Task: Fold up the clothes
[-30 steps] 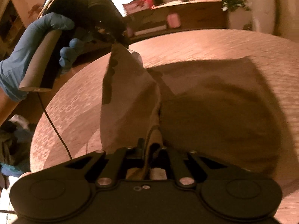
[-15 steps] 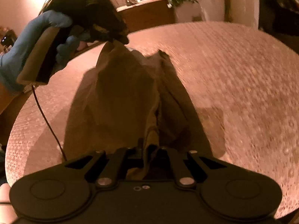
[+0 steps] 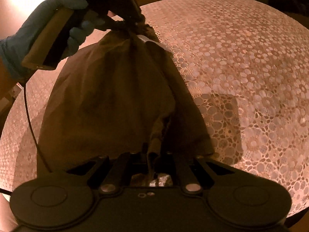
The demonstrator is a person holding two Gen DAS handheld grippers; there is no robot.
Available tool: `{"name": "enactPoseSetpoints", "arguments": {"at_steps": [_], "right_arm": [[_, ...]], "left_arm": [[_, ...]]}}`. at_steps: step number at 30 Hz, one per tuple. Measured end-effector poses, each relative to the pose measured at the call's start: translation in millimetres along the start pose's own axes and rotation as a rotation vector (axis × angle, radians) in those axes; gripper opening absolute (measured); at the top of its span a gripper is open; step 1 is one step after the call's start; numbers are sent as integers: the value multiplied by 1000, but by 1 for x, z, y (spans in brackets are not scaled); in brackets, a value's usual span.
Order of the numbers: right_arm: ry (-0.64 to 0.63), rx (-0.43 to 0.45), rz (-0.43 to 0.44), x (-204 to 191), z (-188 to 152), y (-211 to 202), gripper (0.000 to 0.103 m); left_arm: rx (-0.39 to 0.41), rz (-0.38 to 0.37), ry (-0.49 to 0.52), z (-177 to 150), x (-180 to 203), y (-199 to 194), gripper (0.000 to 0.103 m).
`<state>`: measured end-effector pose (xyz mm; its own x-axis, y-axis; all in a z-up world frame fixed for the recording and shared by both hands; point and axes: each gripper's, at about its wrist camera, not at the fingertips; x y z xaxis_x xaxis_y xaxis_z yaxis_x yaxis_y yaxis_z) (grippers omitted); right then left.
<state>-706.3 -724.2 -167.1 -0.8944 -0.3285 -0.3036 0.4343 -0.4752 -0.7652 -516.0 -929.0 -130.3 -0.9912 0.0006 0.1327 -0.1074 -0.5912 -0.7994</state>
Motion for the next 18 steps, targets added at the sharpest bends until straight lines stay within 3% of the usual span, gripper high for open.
{"name": "enactPoseSetpoints", "arguments": {"at_steps": [4,6,9,10,11,13,18], "right_arm": [[-79,-17,-35,-7,4,-6,103],[-110,5,-73,-8,8,-13,103],[-121,54,-124,0,16,-25,103],[-126,71,-139,2,20,-31,103],[-136,84,-143,4,25,-35,103],[-169,102,-128,2,37,-40,103],[-283,111,-20,-17,85,-20,103]], "left_arm": [[62,-160,-56,10,-14,-21,12],[104,-202,-75,18,-22,-39,16],[163,-217,-82,24,-40,-70,43],[182,-219,-85,21,-49,-79,69],[205,-219,-89,16,-58,-86,81],[223,-196,-81,6,-77,-98,81],[171,-129,-26,-22,-117,-99,81]]}}
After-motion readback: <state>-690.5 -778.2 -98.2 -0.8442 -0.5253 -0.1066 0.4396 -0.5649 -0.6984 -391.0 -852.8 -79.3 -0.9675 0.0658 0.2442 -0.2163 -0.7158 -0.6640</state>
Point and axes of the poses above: each gripper's, at about its wrist camera, not at the fingertips, and y roughly the way its jaws point, x to its right, z to its top, and after that the axes turned 7 degrees about x, right-handed
